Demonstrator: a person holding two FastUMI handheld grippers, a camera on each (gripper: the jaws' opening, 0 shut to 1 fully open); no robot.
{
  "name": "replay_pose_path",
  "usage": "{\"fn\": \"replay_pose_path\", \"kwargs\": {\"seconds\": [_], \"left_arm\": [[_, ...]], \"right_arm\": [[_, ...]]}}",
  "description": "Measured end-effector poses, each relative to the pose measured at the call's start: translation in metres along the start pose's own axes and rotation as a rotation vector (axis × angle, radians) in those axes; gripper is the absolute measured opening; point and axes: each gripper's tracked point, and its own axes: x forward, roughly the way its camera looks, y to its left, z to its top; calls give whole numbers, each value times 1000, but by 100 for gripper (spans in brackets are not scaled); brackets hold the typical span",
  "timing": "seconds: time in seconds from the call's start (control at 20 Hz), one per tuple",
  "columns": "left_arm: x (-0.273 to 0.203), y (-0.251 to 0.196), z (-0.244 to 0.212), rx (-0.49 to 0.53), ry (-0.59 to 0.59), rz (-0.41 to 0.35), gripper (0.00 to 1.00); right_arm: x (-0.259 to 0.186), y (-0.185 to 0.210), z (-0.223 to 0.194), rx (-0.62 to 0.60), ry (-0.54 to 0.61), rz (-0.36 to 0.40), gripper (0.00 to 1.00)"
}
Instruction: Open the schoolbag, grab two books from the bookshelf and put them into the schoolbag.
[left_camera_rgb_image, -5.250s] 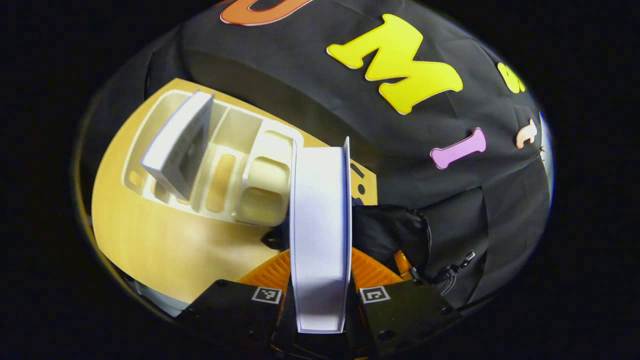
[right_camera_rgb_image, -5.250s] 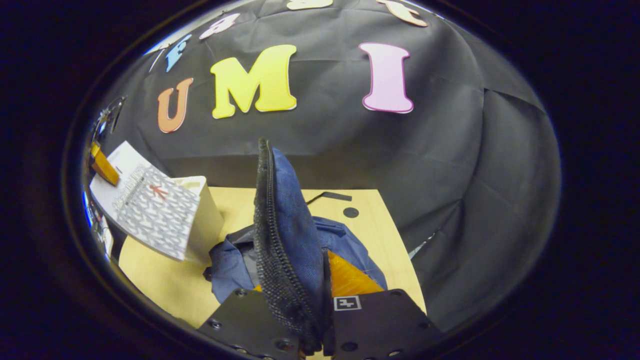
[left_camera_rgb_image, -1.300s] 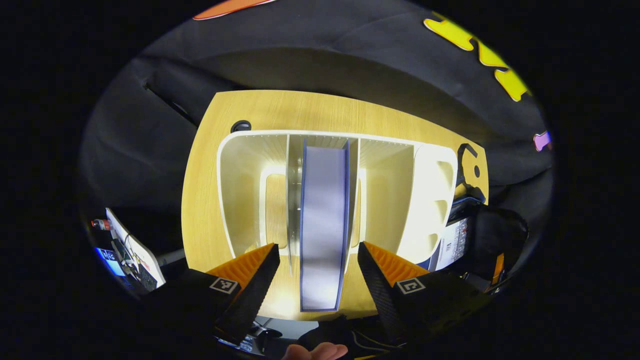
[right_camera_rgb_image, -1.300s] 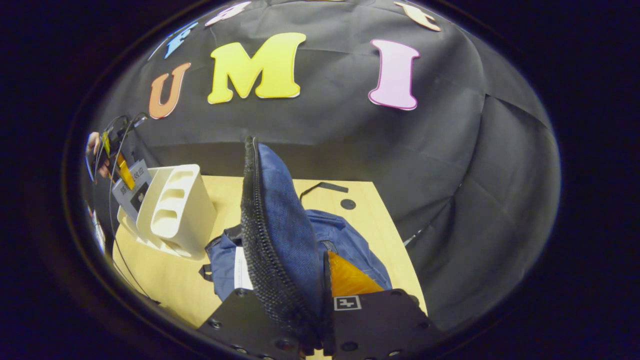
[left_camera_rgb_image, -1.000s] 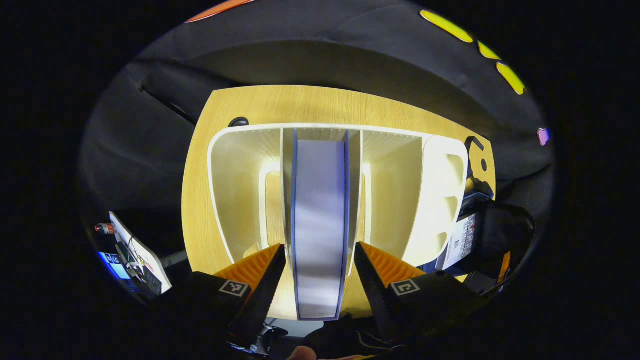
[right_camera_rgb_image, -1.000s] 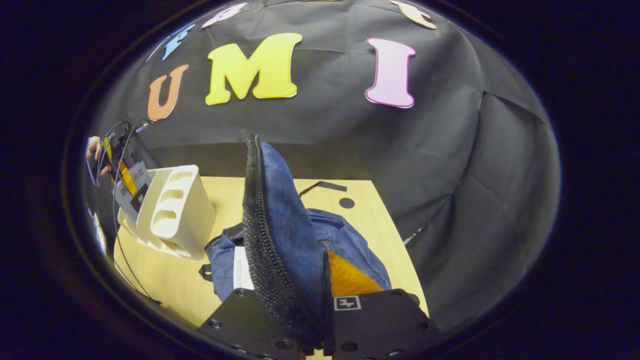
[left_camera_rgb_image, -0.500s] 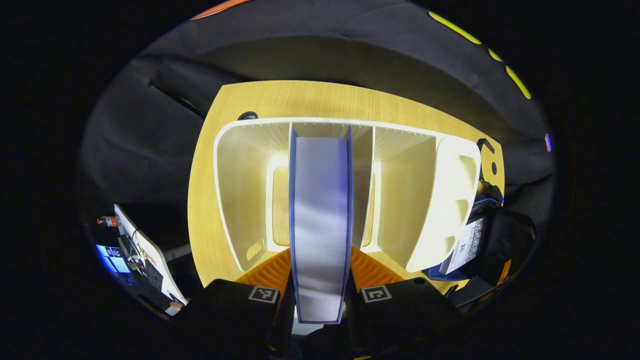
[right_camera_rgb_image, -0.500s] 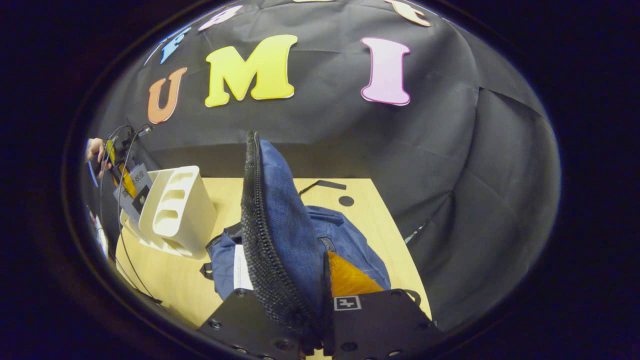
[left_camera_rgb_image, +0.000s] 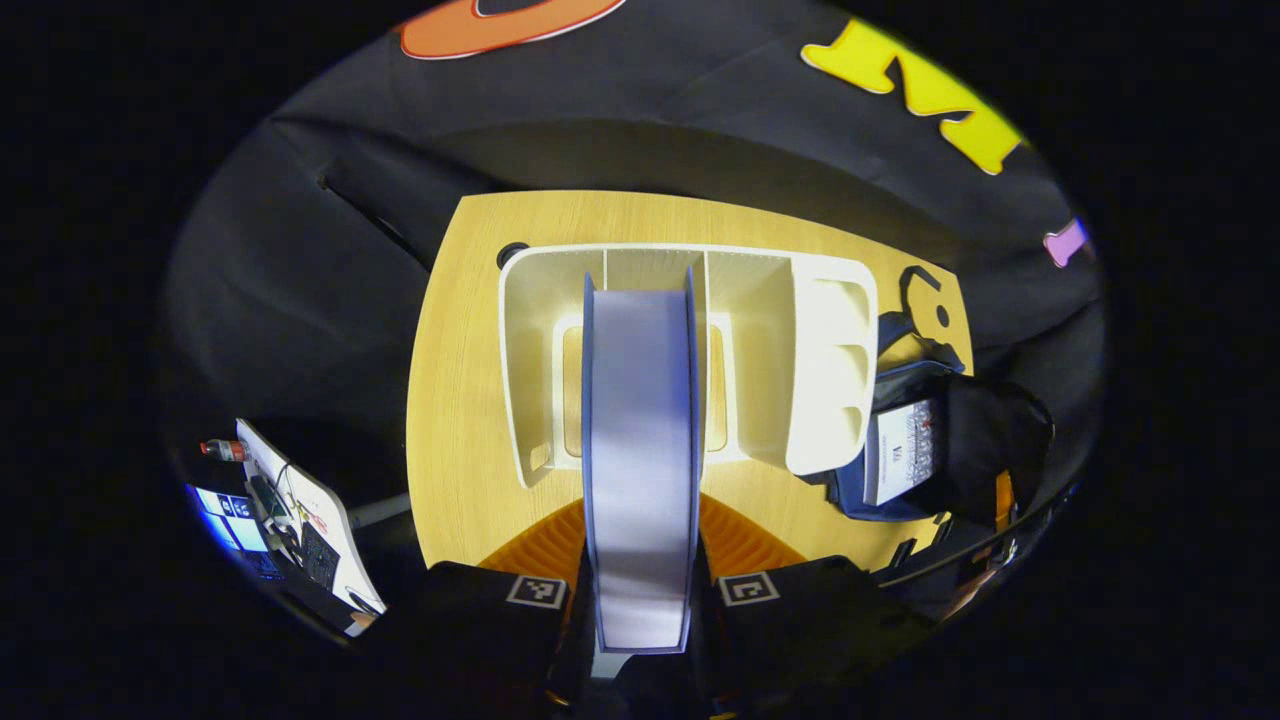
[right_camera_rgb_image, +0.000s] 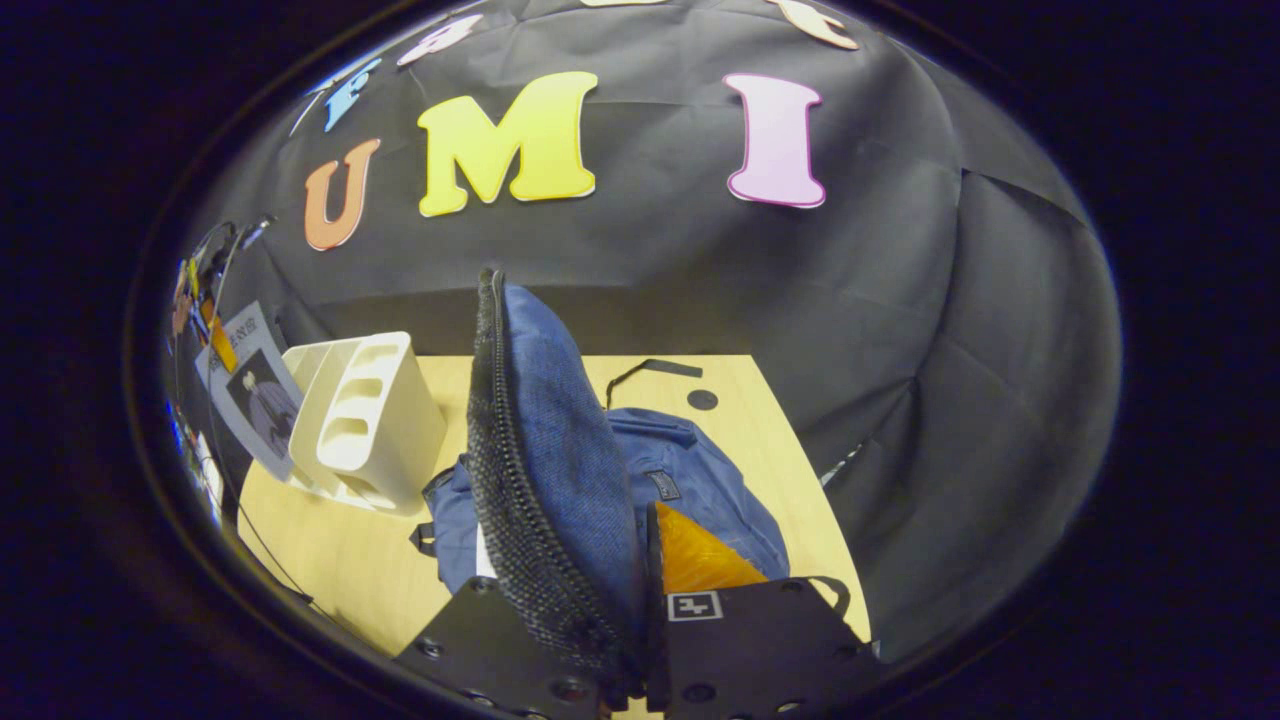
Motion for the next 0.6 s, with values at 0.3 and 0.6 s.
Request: {"fn": "replay_pose_path", "kwargs": {"seconds": [0.3,0.6], "left_arm": [[-71,-30,-31,-120,-100,-179,40],[-81,-77,-41,-209,-142,-406,41]], "right_arm": [[-4,-1,-3,24,9,13,5],[-6,-3,-4,23,10,14,5]]}}
